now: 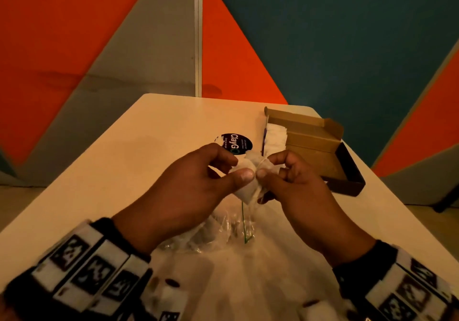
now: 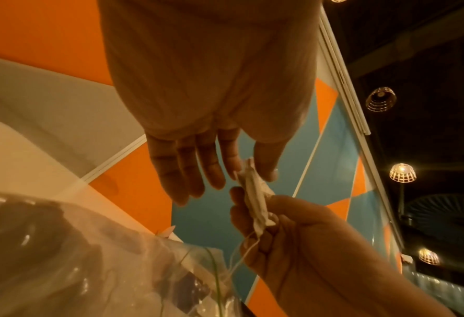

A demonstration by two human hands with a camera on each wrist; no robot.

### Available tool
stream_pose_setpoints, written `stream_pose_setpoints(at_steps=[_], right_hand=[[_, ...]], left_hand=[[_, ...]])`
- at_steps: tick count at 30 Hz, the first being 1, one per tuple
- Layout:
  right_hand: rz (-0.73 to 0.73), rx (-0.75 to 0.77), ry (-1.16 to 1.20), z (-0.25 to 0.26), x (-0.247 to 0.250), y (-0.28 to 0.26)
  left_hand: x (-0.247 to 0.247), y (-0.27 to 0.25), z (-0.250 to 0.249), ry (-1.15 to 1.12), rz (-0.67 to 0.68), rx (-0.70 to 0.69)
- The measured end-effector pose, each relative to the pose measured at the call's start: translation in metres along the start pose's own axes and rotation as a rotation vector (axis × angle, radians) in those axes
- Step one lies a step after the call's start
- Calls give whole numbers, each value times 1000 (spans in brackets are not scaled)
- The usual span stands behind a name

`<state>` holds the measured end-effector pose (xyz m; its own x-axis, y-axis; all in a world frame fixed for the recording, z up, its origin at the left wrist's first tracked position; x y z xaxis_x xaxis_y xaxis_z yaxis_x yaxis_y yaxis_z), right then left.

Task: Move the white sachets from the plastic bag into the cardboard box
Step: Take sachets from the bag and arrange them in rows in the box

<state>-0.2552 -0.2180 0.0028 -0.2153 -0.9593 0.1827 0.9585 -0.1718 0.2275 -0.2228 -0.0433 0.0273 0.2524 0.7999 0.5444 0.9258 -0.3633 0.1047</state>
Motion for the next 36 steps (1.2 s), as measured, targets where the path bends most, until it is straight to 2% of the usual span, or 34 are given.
stream_pose_setpoints(at_steps=[3, 8, 14, 18, 21, 24, 27, 32, 33, 36], right_hand=[[-9, -21, 82, 0, -3, -2], [-49, -63, 125, -8, 4, 0], [-90, -90, 149, -12, 14, 3], [-77, -92, 139, -12, 13, 3], [-76, -82, 105, -13, 13, 3], [-78, -79, 40, -13, 14, 3], [-58, -81, -1, -10, 9, 3], [45, -46, -20, -2, -4, 0], [66, -36, -8, 0, -5, 0], [117, -24, -15, 0, -6, 0]], left_hand=[[-6, 8, 4, -122, -65, 44], [-2, 9, 14, -231, -59, 110], [20, 10, 18, -302, -78, 86], [26, 11, 13, -353, -43, 40], [30, 12, 8, -536, -31, -23], [30, 9, -1, -680, 120, -103], [23, 3, -11, -537, 273, -179], [9, 10, -21, 230, 141, -235], [6, 11, -21, 308, 156, -230], [7, 15, -20, 356, 179, -175]])
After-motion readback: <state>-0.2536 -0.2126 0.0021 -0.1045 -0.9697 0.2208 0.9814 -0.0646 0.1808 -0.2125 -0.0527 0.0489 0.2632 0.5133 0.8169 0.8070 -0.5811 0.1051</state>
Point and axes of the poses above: each hand's wrist, its own y-axis towards the middle knuckle, its own x-axis out of the back of the hand, z = x × y, the point moved 4 cm from there along y, towards the middle knuckle, and after that the axes turned 4 degrees about x, right-handed, at the moved point
